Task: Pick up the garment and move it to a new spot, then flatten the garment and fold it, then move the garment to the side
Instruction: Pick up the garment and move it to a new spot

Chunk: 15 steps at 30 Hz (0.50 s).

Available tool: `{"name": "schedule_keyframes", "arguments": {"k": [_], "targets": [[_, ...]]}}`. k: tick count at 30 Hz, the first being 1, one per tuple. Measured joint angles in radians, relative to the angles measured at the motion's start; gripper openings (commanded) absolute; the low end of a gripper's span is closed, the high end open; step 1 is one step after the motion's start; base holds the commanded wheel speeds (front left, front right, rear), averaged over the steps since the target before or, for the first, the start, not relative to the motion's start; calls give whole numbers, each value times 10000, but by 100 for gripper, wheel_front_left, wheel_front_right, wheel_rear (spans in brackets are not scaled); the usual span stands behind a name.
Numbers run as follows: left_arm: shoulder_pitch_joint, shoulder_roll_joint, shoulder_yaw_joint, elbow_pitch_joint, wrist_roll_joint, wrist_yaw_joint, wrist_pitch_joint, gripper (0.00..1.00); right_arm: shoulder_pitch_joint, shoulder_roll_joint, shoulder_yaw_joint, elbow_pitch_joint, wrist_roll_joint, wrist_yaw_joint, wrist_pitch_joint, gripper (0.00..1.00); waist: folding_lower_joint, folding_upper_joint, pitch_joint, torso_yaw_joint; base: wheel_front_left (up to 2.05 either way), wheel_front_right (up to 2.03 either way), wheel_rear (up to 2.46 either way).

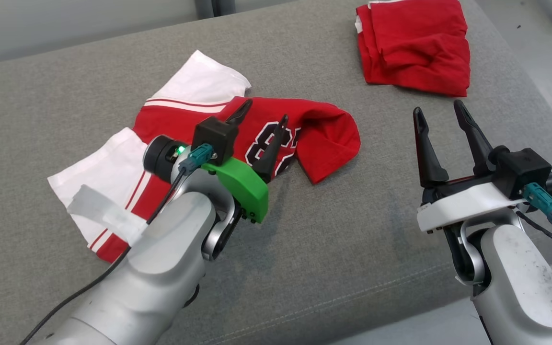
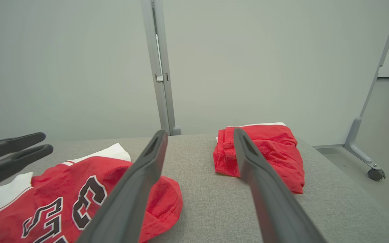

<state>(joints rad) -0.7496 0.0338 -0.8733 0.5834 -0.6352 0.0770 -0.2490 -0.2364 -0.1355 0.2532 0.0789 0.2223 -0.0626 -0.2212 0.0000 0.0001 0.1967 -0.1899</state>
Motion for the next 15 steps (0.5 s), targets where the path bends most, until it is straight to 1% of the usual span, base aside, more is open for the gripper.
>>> {"name": "schedule_keyframes", "arguments": {"k": [5,8,9,11,15], "targets": [[841,79,623,163,-63,174,-27,100,73,-12,-54,171,75,-6,-75,100,0,0,-377,354,0,0,0],[1461,207,1070,-127,-213,207,-27,100,245,-12,-54,295,82,-6,-82,100,0,0,-636,530,0,0,0],[1461,207,1070,-127,-213,207,-27,100,245,-12,-54,295,82,-6,-82,100,0,0,-636,530,0,0,0],[1773,295,1338,-334,-190,299,-27,100,414,-19,-88,337,150,-6,-84,100,0,0,-806,649,0,0,0],[2397,422,1906,-773,125,393,-27,100,881,-144,-347,535,230,-27,-86,100,0,-1,-1095,942,0,0,0]]}}
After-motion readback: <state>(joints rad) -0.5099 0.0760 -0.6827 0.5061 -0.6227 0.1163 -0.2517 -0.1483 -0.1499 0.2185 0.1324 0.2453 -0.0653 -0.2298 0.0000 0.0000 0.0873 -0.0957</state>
